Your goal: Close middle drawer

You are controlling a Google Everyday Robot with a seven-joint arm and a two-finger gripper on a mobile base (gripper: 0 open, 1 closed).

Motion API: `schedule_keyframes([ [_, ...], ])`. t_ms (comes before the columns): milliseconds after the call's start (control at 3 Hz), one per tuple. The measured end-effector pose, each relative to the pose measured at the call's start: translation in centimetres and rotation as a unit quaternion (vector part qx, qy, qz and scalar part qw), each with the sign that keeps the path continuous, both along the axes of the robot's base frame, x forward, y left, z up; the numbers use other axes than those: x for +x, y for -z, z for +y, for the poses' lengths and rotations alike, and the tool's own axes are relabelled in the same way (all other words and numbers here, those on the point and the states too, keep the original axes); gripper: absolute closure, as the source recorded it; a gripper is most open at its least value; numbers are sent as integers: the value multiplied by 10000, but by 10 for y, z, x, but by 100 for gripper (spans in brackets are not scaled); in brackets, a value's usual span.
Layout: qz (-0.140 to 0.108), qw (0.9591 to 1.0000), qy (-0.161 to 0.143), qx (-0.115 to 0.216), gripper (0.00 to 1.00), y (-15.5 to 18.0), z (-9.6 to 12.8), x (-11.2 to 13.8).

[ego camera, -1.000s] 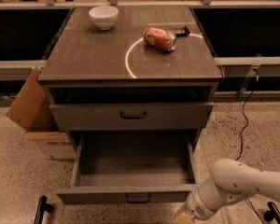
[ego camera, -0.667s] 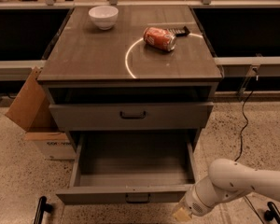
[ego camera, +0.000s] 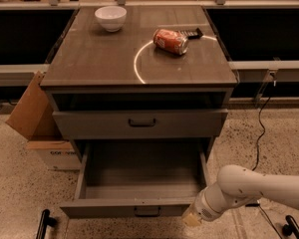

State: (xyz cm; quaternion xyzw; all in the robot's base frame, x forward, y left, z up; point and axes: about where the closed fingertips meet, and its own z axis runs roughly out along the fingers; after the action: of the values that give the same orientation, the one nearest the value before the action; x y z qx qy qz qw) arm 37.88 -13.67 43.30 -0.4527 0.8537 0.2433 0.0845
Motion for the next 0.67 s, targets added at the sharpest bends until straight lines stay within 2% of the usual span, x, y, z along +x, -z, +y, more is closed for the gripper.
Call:
schedule_keyframes([
  [333,-187,9997,121,-73,100,8,-1,26],
  [667,-187,9997,121,-73,100,8,-1,26],
])
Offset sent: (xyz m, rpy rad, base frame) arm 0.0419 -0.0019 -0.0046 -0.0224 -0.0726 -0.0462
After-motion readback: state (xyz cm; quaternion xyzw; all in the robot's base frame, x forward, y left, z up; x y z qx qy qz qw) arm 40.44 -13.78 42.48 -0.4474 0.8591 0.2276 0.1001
